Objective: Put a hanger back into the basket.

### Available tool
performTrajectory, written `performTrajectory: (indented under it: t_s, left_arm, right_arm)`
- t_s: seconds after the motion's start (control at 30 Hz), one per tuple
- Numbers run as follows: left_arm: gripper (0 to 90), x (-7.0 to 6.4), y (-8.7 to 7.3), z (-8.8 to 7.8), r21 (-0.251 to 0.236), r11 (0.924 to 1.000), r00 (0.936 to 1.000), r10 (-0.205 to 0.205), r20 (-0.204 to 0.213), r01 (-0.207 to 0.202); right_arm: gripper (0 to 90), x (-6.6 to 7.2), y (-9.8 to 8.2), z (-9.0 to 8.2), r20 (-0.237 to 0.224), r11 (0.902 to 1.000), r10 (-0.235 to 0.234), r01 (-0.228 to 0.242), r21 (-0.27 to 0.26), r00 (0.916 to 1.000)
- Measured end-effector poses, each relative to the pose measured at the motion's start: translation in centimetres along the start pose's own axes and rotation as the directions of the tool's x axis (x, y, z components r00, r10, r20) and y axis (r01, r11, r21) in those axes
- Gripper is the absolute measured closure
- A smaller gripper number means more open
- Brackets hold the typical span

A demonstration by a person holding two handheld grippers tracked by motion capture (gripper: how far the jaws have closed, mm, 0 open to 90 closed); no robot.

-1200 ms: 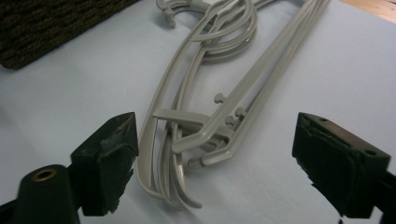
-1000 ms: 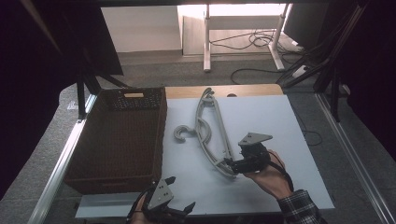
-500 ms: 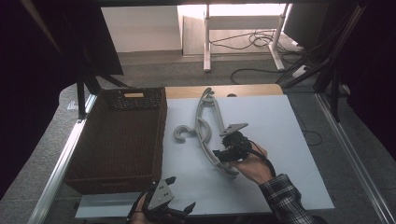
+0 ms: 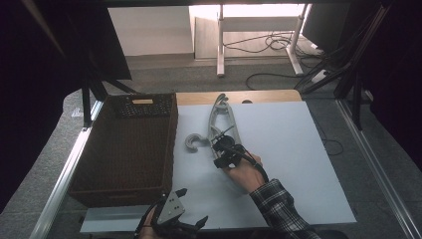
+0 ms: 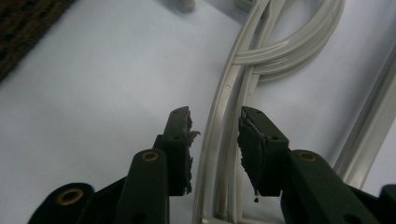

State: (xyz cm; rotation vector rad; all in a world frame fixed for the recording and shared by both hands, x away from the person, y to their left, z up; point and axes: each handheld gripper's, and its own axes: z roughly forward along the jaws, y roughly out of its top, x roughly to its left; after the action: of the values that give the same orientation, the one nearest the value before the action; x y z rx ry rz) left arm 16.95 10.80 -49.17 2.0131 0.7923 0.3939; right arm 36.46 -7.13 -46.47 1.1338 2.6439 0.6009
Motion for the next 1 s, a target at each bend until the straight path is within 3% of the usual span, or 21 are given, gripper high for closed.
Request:
performTrajectory:
  t_s: [0.13, 0.73, 1.0]
  left_arm:
    - [2.7, 0.0, 0.0, 0.0, 0.0, 1.0, 1.0, 0.001, 0.0, -0.001]
    - [2.7, 0.0, 0.0, 0.0, 0.003, 1.0, 1.0, 0.002, 0.003, -0.002]
    - [2.7, -0.1, 0.0, 0.0, 0.003, 1.0, 1.0, 0.008, 0.005, -0.008]
  right_arm:
    - [69.6, 0.5, 0.8, 0.7, 0.044, 0.9989, 0.029, -0.03, 0.035, 0.9986]
    - [74.3, 1.6, 1.6, 2.6, 0.137, 0.9957, -0.001, -0.012, 0.092, 0.9906]
    - [78.2, 1.9, 1.8, 3.0, 0.164, 0.9921, 0.008, -0.028, 0.122, 0.9865]
